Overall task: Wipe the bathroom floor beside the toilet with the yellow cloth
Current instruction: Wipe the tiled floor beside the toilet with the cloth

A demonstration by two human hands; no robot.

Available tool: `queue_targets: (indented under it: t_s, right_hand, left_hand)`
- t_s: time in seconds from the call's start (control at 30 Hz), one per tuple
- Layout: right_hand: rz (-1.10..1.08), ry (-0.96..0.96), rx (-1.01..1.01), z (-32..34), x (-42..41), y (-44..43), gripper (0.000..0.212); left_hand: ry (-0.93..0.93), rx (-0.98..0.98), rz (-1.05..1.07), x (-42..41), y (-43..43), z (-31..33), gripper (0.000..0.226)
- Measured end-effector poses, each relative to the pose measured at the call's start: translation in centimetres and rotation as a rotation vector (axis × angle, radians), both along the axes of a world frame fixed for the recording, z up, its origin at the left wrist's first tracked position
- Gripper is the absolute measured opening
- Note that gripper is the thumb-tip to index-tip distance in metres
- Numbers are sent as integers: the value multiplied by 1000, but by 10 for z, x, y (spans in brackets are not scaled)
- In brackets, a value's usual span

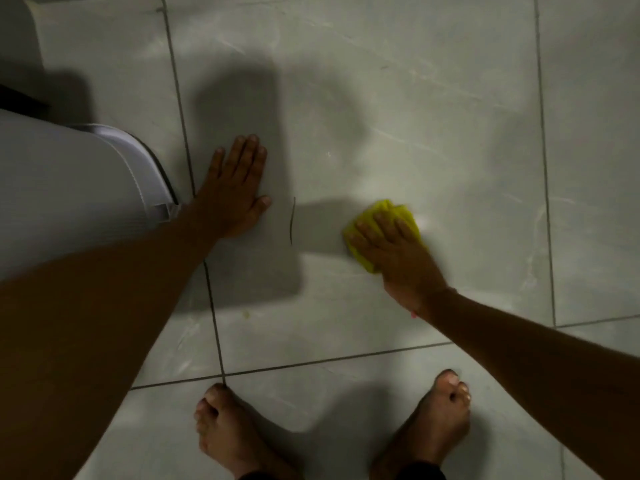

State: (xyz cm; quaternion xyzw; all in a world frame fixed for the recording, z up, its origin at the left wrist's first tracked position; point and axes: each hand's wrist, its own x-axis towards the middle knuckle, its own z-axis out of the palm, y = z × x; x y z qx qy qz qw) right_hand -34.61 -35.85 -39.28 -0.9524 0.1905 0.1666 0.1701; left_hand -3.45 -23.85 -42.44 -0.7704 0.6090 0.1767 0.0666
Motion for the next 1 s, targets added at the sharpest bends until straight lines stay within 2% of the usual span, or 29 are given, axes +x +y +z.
queue_targets:
  t_s: [0.03, 0.1, 0.17, 0.2, 0.23, 0.33, 0.4, 0.47, 0.53, 0.57, 0.6, 0.7, 0.73, 0.77, 0.83, 0.9, 0.93, 1.0]
  right_hand:
    - [-30, -24, 7, 2, -9, -10, 55]
    - [-272, -9, -55, -4, 2, -39, 51]
    - [-519, -1, -90, -15, 37, -58, 62]
    - [-573, -19, -84, -18, 56, -56, 66]
    - [-543, -47, -67, -17, 70, -48, 67]
    - [-66, -99, -13, -11, 55, -8, 63]
    - [97, -84, -7, -5, 20, -4, 61]
    - [-104, -57, -27, -9, 9, -23, 58]
    - [-425, -14, -44, -17, 28, -34, 67]
    - [-490, -20, -48, -18, 43, -30, 70]
    - [-452, -44, -45, -17, 55, -20, 70]
    - [27, -80, 0, -12, 40, 18, 71]
    - [105, -62, 25, -6, 25, 22, 74]
    - [79, -58, 45, -3, 12, 20, 76]
    - [-220, -54, 37, -6, 10, 9, 75]
    - [-481, -76, -21, -14, 43, 0, 71]
    - [-533, -107, -34, -18, 64, -1, 70]
    - [-450, -158, -14, -21, 98, 11, 65]
  left_hand:
    - [-6, -5, 10, 0, 0, -1, 83]
    - [-7, -14, 19, -1, 1, -3, 83]
    - [-8, -40, 19, -2, 3, -8, 81]
    - [-5, -53, 23, -1, 3, -10, 80]
    - [0, -64, 30, -2, 4, -12, 80]
    - [3, -86, 53, -4, 6, -15, 79]
    - [-2, -97, 77, -5, 6, -15, 78]
    - [-2, -101, 101, -8, 7, -16, 78]
    - [-9, -119, 114, -10, 7, -19, 76]
    - [-13, -128, 125, -11, 7, -20, 75]
    - [-17, -136, 144, -12, 7, -21, 74]
    - [-29, -178, 234, -20, 4, -22, 73]
    - [-28, -186, 268, -22, 3, -23, 73]
    - [-25, -188, 297, -23, 3, -23, 73]
    - [-37, -199, 320, -25, 4, -25, 72]
    - [-50, -225, 311, -26, 4, -28, 71]
    - [-55, -236, 308, -25, 5, -31, 70]
    - [-71, -251, 306, -24, 6, -34, 70]
